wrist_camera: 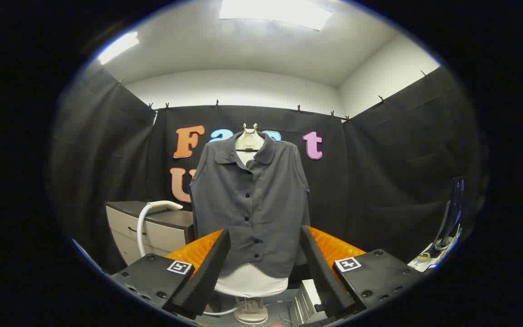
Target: Iron the clothes twice with a garment steamer, once on the left side and once on the right side.
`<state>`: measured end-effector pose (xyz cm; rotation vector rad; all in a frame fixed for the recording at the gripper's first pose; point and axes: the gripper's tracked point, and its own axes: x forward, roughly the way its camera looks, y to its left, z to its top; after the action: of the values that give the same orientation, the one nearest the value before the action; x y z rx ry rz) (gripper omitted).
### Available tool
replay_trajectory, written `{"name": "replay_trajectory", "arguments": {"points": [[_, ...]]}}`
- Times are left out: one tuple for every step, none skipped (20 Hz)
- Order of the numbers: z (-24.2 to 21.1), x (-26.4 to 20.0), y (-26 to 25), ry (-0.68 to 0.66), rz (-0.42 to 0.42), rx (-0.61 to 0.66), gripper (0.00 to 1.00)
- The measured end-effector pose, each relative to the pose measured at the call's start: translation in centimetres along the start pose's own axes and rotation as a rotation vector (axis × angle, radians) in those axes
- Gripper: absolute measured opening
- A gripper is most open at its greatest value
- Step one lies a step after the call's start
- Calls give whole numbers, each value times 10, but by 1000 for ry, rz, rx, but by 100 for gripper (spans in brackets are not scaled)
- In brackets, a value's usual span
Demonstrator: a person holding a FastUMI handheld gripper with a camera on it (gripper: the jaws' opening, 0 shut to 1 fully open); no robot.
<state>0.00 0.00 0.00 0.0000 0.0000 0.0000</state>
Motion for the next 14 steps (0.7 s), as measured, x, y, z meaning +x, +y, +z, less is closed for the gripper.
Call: {"name": "replay_trajectory", "arguments": {"points": [[1, 0, 2, -3, 1, 0, 98], [0, 0, 3, -3, 3, 0, 98], [1, 1, 4, -6, 3, 3, 98], [1, 1, 5, -8, 3, 5, 98], [1, 2, 6, -9, 4, 6, 98], [-1, 4, 6, -7, -1, 7, 98], [-2, 5, 5, -5, -4, 10, 98], [-2, 6, 7, -8, -5, 18, 98], [-2, 7, 9, -10, -5, 27, 98], [-3, 9, 11, -10, -1, 33, 98], [-4, 8, 12, -9, 1, 31, 98], [-4, 9, 12, -7, 1, 28, 98], [-5, 8, 13, -6, 3, 29, 98], [-6, 9, 15, -4, 6, 34, 98]]}}
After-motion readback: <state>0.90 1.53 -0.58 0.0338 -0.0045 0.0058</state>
